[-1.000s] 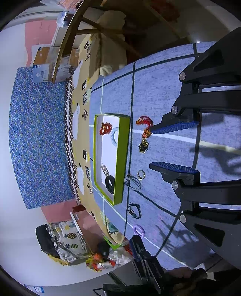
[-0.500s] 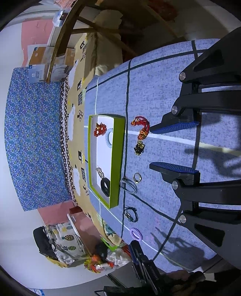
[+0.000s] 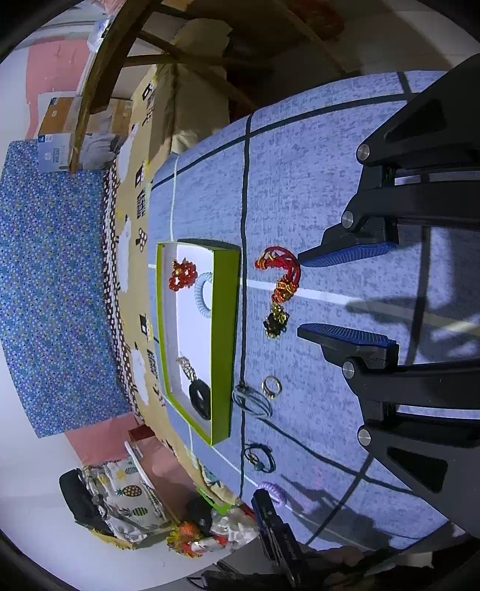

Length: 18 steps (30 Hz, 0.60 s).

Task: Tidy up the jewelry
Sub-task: 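Grasp the black cord necklace with the left gripper while the right grasps the red tassel charm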

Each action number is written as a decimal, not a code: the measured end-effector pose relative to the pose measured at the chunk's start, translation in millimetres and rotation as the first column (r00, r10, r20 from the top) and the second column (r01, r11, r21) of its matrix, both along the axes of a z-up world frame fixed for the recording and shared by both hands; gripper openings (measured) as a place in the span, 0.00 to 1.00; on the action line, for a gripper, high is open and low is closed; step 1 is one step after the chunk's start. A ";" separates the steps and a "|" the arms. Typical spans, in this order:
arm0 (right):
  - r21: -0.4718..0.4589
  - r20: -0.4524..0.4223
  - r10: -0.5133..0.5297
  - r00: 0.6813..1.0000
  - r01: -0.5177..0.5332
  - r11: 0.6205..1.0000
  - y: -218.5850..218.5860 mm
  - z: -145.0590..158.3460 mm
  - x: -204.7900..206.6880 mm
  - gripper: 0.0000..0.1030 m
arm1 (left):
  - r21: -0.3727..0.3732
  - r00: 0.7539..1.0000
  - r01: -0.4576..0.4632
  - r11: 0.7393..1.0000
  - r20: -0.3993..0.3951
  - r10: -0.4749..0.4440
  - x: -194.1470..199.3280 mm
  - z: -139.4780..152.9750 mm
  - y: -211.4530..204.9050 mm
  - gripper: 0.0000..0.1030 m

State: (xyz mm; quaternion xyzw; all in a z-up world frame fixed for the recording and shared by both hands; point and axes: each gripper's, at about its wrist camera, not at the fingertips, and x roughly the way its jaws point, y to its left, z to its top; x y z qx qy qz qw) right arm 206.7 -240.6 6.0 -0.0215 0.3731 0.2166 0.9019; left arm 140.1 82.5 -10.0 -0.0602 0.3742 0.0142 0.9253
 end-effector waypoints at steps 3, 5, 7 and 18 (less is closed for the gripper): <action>-0.007 -0.011 -0.001 1.000 0.001 1.000 0.3 -3.8 8.8 0.32 | 0.003 0.999 -0.005 1.000 -0.034 0.005 11.5 -6.9 0.6 0.28; -0.011 -0.019 -0.005 1.000 0.005 1.000 0.4 -6.1 15.1 0.32 | 0.006 0.999 -0.001 1.000 -0.052 0.001 17.7 -11.0 -0.8 0.28; -0.012 -0.025 -0.008 1.000 0.007 1.000 0.6 -7.4 20.6 0.32 | 0.004 0.998 0.003 1.000 -0.070 -0.003 25.1 -15.2 -1.0 0.28; -0.029 -0.079 -0.052 0.996 0.050 0.998 0.1 -18.9 56.7 0.32 | 0.036 0.994 0.023 0.999 -0.112 -0.018 40.5 -21.6 -16.2 0.27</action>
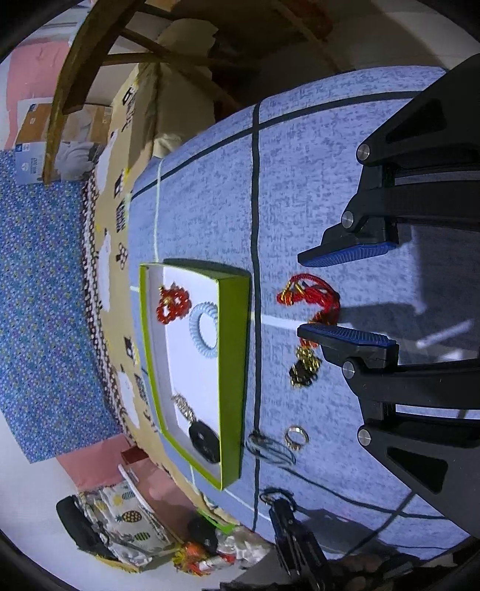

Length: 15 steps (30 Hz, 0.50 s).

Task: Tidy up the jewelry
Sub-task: 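Grasp the black cord necklace with the left gripper while the right grasps the red tassel charm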

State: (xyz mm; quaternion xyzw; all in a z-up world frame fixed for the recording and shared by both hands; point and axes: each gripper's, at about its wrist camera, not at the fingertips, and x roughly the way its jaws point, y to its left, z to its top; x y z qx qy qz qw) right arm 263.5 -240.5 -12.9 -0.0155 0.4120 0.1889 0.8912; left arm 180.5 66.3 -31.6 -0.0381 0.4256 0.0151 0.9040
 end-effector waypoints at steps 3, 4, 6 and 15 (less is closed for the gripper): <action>-0.008 -0.024 0.003 1.000 -0.003 1.000 2.0 -6.5 6.2 0.32 | 0.008 1.000 0.007 1.000 -0.003 -0.007 1.8 0.0 -0.4 0.19; -0.007 -0.032 0.002 0.999 -0.002 1.000 2.5 -7.7 8.1 0.32 | 0.011 1.000 0.011 1.000 -0.003 -0.011 1.6 0.0 -1.5 0.17; -0.002 -0.036 0.008 0.999 -0.008 1.000 3.7 -7.7 10.7 0.32 | 0.019 1.000 0.020 1.000 -0.003 -0.019 2.1 0.4 -3.5 0.13; -0.029 -0.018 0.018 1.000 -0.018 0.999 6.4 -6.6 2.2 0.08 | 0.007 0.998 0.058 0.998 0.003 -0.058 -4.9 2.4 -14.1 0.13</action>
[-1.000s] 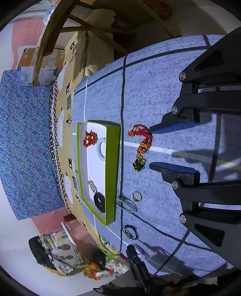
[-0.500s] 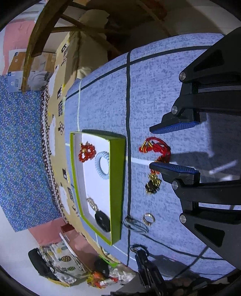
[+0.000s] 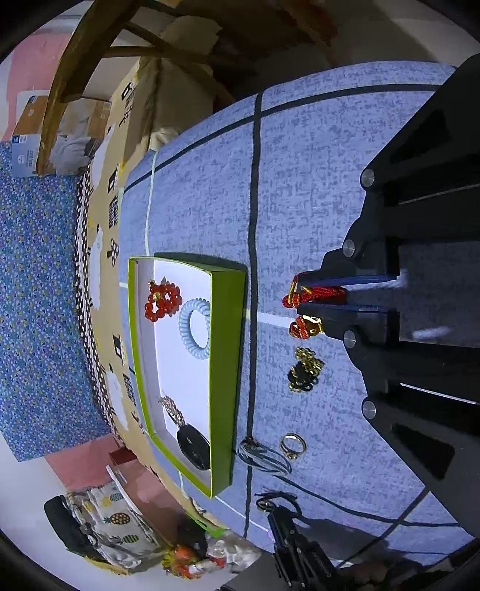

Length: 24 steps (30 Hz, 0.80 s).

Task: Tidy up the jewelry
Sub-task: 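Grasp the black cord necklace with the left gripper while the right grasps the red tassel charm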

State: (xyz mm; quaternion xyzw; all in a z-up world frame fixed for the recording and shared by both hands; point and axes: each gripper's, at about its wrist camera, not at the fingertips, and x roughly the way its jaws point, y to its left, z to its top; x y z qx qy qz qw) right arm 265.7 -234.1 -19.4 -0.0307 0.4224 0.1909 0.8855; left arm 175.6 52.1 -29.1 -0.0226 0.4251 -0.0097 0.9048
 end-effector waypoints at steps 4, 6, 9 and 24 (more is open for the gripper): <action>0.016 0.001 0.004 1.000 -0.004 1.000 -4.5 0.8 -8.4 0.07 | -0.015 1.000 0.018 1.000 0.004 -0.018 -7.2 0.9 -5.4 0.13; 0.022 0.004 0.003 1.000 -0.003 1.000 -6.1 2.4 -13.0 0.07 | -0.018 1.000 0.024 1.000 0.007 -0.024 -11.1 1.7 -7.7 0.13; 0.038 0.015 -0.002 1.000 0.002 0.999 -9.3 6.7 -19.2 0.07 | -0.024 0.999 0.033 0.999 0.014 -0.033 -16.8 3.5 -10.8 0.13; 0.104 0.111 0.017 0.994 -0.028 0.994 -7.0 45.1 -42.7 0.07 | -0.045 0.990 0.091 0.995 0.113 -0.085 -33.8 37.1 -25.3 0.13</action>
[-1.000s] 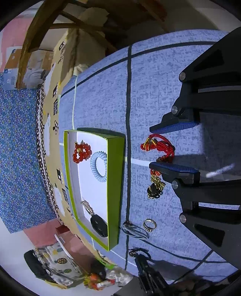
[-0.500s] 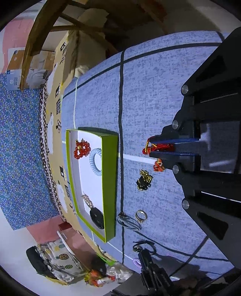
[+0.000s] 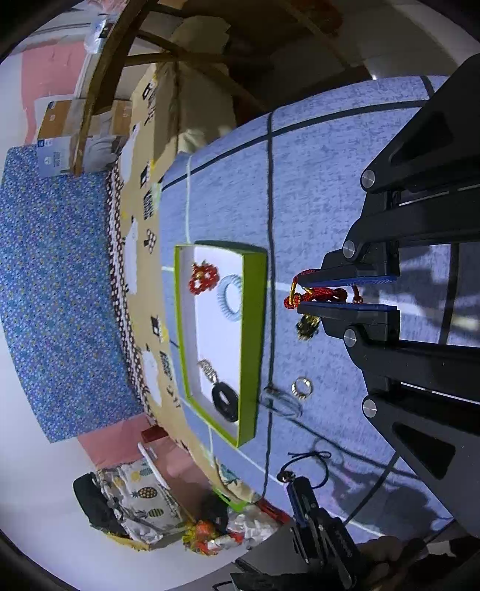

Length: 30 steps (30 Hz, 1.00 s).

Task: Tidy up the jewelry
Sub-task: 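Grasp the black cord necklace with the left gripper while the right grasps the red tassel charm, then carry both items into the green box and open both grippers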

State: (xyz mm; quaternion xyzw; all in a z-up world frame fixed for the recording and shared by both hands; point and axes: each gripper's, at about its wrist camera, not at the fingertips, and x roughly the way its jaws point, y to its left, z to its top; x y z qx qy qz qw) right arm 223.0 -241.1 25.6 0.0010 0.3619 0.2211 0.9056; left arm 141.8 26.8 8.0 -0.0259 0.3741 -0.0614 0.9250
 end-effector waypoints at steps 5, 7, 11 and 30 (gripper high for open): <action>0.009 0.023 0.016 1.000 -0.016 1.000 5.1 9.6 3.4 0.07 | 0.008 1.000 0.017 1.000 0.025 -0.017 6.4 10.3 -5.2 0.13; 0.010 0.033 0.025 0.999 -0.026 1.000 8.7 13.5 5.5 0.07 | 0.015 0.999 0.022 1.000 0.038 -0.022 10.4 14.3 -7.1 0.13; 0.016 0.048 0.043 0.998 -0.043 0.999 16.2 19.8 13.1 0.07 | 0.026 0.998 0.029 0.999 0.059 -0.031 22.2 22.5 -8.1 0.13; 0.015 0.052 0.096 0.994 -0.097 0.995 57.0 26.0 93.5 0.07 | 0.076 0.996 0.027 0.997 0.083 -0.033 114.2 28.5 -11.8 0.13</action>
